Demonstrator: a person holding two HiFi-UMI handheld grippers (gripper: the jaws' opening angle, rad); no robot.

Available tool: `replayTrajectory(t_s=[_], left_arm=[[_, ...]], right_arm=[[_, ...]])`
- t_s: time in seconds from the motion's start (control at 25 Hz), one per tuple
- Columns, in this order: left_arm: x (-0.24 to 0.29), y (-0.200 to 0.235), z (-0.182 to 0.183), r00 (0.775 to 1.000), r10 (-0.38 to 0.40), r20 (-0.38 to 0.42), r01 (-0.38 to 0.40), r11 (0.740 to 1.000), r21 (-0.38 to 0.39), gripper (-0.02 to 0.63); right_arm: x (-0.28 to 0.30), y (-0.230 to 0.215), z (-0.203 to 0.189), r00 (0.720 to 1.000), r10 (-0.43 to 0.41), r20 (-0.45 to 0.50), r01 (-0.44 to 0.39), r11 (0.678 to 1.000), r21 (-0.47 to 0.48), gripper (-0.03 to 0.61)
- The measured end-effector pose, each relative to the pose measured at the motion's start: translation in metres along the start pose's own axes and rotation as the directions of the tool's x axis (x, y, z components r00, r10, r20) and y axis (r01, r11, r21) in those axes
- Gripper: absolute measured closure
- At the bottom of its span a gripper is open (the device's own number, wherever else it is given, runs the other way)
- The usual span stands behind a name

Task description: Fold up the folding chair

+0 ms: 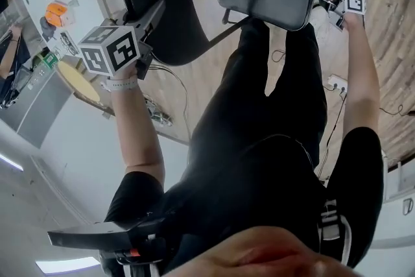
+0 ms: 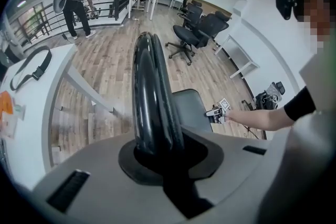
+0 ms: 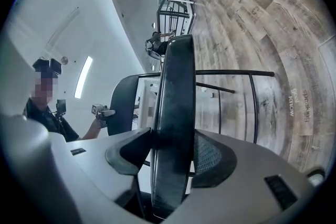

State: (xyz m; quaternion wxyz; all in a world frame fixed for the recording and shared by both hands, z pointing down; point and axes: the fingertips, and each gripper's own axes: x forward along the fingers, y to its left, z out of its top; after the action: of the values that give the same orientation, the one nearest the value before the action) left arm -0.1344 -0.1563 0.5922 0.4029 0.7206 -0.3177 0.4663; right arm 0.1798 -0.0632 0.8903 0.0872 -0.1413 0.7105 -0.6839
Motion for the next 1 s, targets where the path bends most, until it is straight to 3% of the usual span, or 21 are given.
replayTrajectory(t_s=[0.16,0.36,0.6,1.0], left_arm=[[-0.022,-0.002,0.008,1.000,-0.008,-0.013,0.008,1.000,0.011,0.555],[-0.071,0.037,0.014,1.000,0.015,-0.013,-0.015,0.999,0.032,0.554],[-0.083,0.054,0.013,1.000,0.018,-0.022,-0.017,1.000,0.022,0.554],[-0.084,0.057,0.012,0.999,0.037,-0.001,-0.037,0.999,0.002,0.555]], right_arm=[[0.019,0.049,0.007,0.997,0.080,0.023,-0.079,0.996,-0.040,0.355],[0.094,0.121,0.016,0.984,0.173,0.028,-0.171,0.982,-0.075,0.411],[0.139,0.168,0.017,0.959,0.282,0.013,-0.281,0.958,-0.054,0.468],[0.186,0.198,0.011,0.967,0.251,-0.050,-0.256,0.956,-0.141,0.483]])
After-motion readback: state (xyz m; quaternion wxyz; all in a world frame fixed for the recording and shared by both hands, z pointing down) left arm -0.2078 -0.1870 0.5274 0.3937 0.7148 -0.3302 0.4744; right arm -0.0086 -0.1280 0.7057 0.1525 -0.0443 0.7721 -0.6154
